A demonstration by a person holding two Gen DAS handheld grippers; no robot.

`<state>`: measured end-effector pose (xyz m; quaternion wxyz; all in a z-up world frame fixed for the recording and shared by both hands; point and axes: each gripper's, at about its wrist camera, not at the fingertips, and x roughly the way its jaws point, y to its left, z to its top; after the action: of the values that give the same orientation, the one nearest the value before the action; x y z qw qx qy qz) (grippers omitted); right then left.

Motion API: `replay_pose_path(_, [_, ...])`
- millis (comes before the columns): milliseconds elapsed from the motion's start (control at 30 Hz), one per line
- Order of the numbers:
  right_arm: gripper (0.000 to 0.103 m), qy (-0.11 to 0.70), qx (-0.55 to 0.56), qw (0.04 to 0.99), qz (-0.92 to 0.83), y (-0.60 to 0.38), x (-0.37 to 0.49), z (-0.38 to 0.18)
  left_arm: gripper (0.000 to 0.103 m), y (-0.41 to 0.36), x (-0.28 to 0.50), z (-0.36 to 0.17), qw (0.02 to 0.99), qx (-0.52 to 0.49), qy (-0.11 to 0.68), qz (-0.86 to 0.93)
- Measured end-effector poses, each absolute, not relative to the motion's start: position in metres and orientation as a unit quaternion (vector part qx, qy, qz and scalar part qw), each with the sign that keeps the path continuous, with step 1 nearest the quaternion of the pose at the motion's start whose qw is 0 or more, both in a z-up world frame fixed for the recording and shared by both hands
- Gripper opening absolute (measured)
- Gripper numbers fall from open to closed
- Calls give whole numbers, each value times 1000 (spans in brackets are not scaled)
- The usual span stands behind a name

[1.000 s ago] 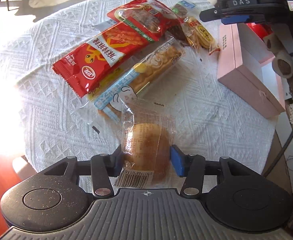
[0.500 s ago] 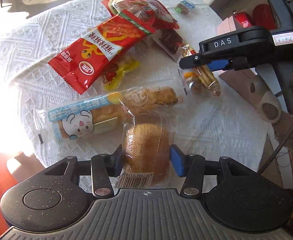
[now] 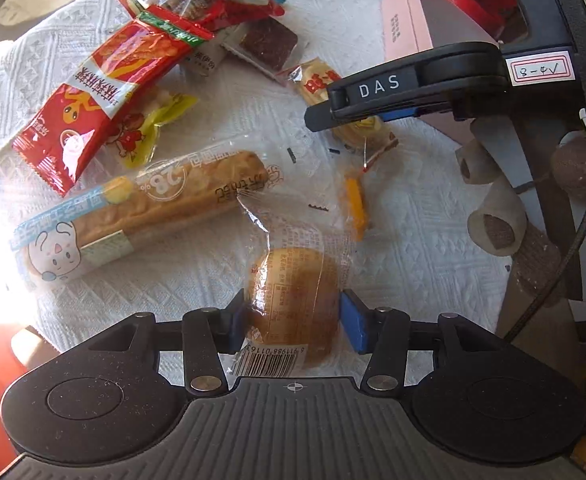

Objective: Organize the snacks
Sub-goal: 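Carry the bun into the pink box and open the left tool while the right carries the cracker pack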

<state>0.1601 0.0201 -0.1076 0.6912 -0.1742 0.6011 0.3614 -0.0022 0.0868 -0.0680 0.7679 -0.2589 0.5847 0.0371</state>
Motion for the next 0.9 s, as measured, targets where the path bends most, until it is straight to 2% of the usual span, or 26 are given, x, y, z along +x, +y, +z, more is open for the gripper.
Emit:
replay_pose_path(33, [57,600,-180,692,358,21,160,-109,53,81,1,-66,767,-253,589,33])
replay_pose_path(100, [35,594,-192,690,367,18,157,-102,53,70,7,-63,765,-245,596,24])
replay_pose_path(367, [34,610,-144,727,280,-100,153,-62,53,17,46,-53,760,-217,611,-42])
replay_pose_path(533, [34,626,-117,742,208,-170,148,-54,53,8,88,-11,794,-225,560,-76])
replay_pose_path(700, [34,635,-91,743,191,-197,141,-48,53,12,152,43,839,-257,467,-109])
replay_pose_path(900, [34,630,-85,745,203,-193,140,-46,51,15,196,40,846,-242,468,-81])
